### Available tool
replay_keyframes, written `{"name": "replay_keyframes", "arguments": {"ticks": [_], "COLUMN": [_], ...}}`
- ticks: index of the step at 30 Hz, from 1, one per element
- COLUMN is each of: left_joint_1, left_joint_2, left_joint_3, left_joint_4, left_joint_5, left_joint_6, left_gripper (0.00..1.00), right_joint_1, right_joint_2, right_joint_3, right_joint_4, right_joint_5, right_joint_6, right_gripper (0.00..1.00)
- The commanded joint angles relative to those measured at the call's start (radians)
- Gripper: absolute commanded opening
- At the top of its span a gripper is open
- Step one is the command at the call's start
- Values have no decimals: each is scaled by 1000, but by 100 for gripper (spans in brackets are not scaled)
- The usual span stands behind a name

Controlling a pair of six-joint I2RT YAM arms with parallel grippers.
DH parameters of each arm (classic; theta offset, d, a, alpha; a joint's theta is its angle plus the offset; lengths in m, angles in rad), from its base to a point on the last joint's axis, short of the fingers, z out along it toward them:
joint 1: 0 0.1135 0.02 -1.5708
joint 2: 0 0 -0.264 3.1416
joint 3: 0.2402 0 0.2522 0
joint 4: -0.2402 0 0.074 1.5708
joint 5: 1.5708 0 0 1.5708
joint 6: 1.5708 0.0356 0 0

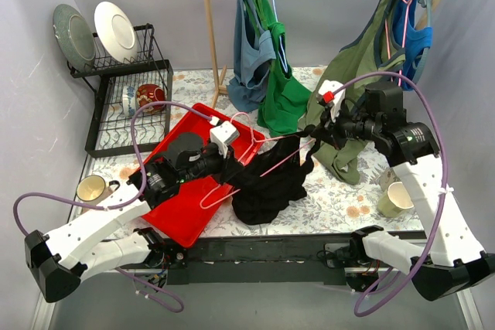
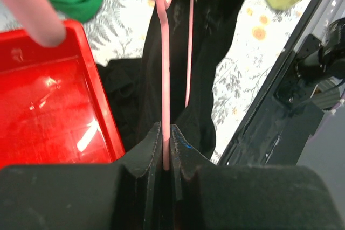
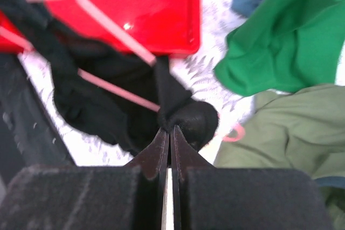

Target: Place the tank top on the hanger

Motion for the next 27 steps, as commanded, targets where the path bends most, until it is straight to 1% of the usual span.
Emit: {"name": "replay_keyframes", "arguments": {"ticks": [1, 2, 4, 5, 7, 8, 9, 11, 12, 13, 15, 16, 17, 20, 27], "left_joint_1": [5, 5, 5, 5, 5, 5, 5, 5, 5, 5, 5, 5, 5, 5, 4], "left_joint_2": [-21, -32, -43, -47, -50, -47, -34, -17, -9, 6, 22, 37, 46, 80, 144], "left_joint_3": [74, 77, 80, 80, 93, 100, 112, 155, 171, 201, 229, 255, 267, 312, 379], "left_joint_4": [62, 65, 64, 55, 27, 10, -7, -57, -70, -89, -103, -116, -120, -134, -142], "left_joint_5": [-6, -3, 14, 29, 57, 100, 118, 184, 203, 221, 261, 273, 283, 316, 364], "left_joint_6": [29, 40, 54, 72, 88, 107, 118, 140, 152, 158, 172, 177, 181, 190, 216], "left_gripper": [0, 0, 0, 0, 0, 0, 0, 0, 0, 0, 0, 0, 0, 0, 0], "right_joint_1": [-2, -2, -20, -31, -52, -59, -60, -59, -60, -60, -60, -57, -59, -53, -48], "right_joint_2": [-68, -83, -137, -152, -175, -175, -168, -149, -123, -109, -67, -51, -37, -5, -26], "right_joint_3": [22, 10, -1, -1, 13, 26, 51, 69, 76, 74, 66, 63, 62, 56, 0], "right_joint_4": [-142, -154, -145, -132, -125, -128, -145, -179, -234, -269, -323, -393, -418, -463, -473], "right_joint_5": [-63, -22, 63, 90, 119, 113, 101, 17, -24, -96, -152, -207, -226, -246, -230], "right_joint_6": [-118, -130, -150, -155, -166, -173, -181, -242, -290, -378, -471, -511, -587, -650, -721], "right_gripper": [11, 22, 41, 62, 83, 91, 93, 94, 94, 94, 94, 93, 93, 91, 86]}}
